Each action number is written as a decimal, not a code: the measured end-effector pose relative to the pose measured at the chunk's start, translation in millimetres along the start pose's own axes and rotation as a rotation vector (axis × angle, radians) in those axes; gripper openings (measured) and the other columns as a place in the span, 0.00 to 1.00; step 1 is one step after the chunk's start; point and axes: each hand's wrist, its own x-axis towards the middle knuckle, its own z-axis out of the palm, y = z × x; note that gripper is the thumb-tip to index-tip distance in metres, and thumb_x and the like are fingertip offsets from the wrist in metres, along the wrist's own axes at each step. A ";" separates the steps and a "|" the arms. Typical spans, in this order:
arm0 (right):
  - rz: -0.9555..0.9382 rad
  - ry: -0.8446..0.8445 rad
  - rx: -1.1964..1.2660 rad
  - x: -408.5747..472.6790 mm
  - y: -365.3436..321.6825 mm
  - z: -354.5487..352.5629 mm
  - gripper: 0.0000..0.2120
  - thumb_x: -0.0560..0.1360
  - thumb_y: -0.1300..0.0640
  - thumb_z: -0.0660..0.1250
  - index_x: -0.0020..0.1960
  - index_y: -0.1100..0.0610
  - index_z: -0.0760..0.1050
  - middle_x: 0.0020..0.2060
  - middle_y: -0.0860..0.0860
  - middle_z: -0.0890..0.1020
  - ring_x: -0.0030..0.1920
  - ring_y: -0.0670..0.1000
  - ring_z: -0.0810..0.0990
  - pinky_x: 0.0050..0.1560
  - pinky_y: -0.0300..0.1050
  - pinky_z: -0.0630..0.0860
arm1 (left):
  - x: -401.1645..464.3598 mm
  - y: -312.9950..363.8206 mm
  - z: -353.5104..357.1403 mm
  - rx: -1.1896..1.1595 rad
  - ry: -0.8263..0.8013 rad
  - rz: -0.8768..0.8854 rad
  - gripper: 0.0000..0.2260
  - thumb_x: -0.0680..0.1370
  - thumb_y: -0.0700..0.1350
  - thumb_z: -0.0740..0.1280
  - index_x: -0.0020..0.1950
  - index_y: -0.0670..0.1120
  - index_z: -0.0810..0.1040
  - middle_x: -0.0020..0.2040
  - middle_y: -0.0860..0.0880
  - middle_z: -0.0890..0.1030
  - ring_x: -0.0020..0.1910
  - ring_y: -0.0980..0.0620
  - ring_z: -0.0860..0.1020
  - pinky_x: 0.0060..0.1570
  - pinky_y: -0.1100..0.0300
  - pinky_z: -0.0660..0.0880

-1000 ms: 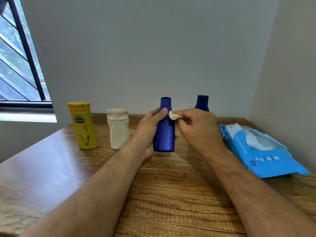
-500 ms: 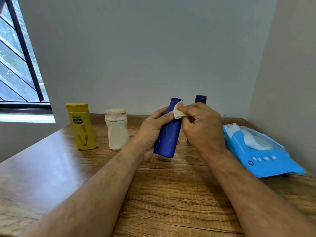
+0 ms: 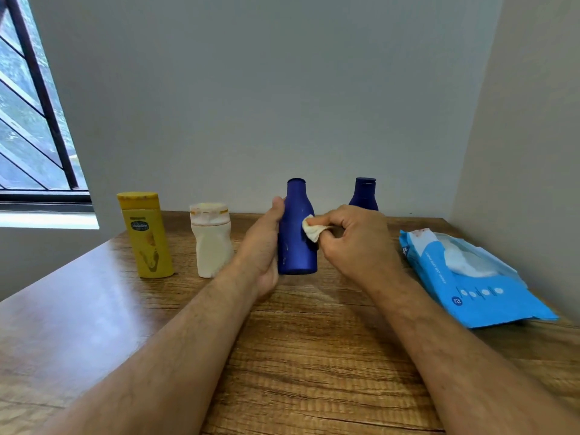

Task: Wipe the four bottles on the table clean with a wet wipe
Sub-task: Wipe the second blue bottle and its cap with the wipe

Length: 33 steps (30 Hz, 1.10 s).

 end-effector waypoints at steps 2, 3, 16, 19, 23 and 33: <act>-0.006 0.082 -0.041 1.6 -0.1 -1.5 0.09 0.77 0.57 0.69 0.55 0.52 0.83 0.46 0.44 0.82 0.44 0.40 0.78 0.45 0.22 0.70 | -0.9 -1.0 3.3 -0.070 -0.052 -0.008 0.21 0.85 0.57 0.55 0.72 0.48 0.75 0.57 0.43 0.85 0.50 0.47 0.85 0.47 0.50 0.83; -0.011 0.120 -0.061 2.2 -0.2 -2.4 0.09 0.77 0.57 0.69 0.56 0.52 0.83 0.47 0.45 0.82 0.45 0.40 0.78 0.45 0.22 0.70 | -1.9 -1.4 4.8 -0.087 -0.082 -0.008 0.20 0.86 0.56 0.53 0.72 0.50 0.75 0.58 0.43 0.84 0.50 0.47 0.85 0.47 0.50 0.83; -0.088 -0.241 -0.138 -1.5 -8.4 -3.6 0.10 0.77 0.57 0.68 0.56 0.50 0.83 0.42 0.37 0.79 0.40 0.35 0.78 0.41 0.24 0.70 | 0.0 -0.3 1.2 -0.060 0.022 0.104 0.16 0.86 0.52 0.56 0.72 0.57 0.73 0.57 0.43 0.84 0.46 0.48 0.83 0.45 0.50 0.83; -0.046 0.010 -0.178 0.2 -6.6 -0.8 0.10 0.78 0.54 0.66 0.58 0.49 0.82 0.45 0.41 0.79 0.40 0.37 0.76 0.43 0.21 0.67 | -7.2 -0.9 4.9 -0.027 -0.128 -0.020 0.15 0.85 0.52 0.57 0.69 0.57 0.77 0.56 0.43 0.85 0.50 0.45 0.83 0.52 0.45 0.81; -0.054 0.238 -0.207 2.4 -2.8 -4.5 0.11 0.79 0.55 0.66 0.59 0.53 0.81 0.49 0.47 0.81 0.44 0.40 0.74 0.45 0.21 0.64 | -10.8 -3.5 6.0 0.098 -0.162 -0.130 0.17 0.82 0.55 0.64 0.65 0.47 0.80 0.51 0.40 0.83 0.44 0.43 0.80 0.45 0.47 0.78; -0.252 -0.248 -0.085 -3.6 -7.3 -1.6 0.10 0.74 0.60 0.71 0.54 0.52 0.85 0.40 0.38 0.78 0.40 0.41 0.79 0.42 0.28 0.73 | -3.1 4.4 1.9 -0.147 0.014 0.052 0.15 0.84 0.53 0.62 0.68 0.52 0.79 0.47 0.43 0.83 0.40 0.47 0.80 0.44 0.51 0.78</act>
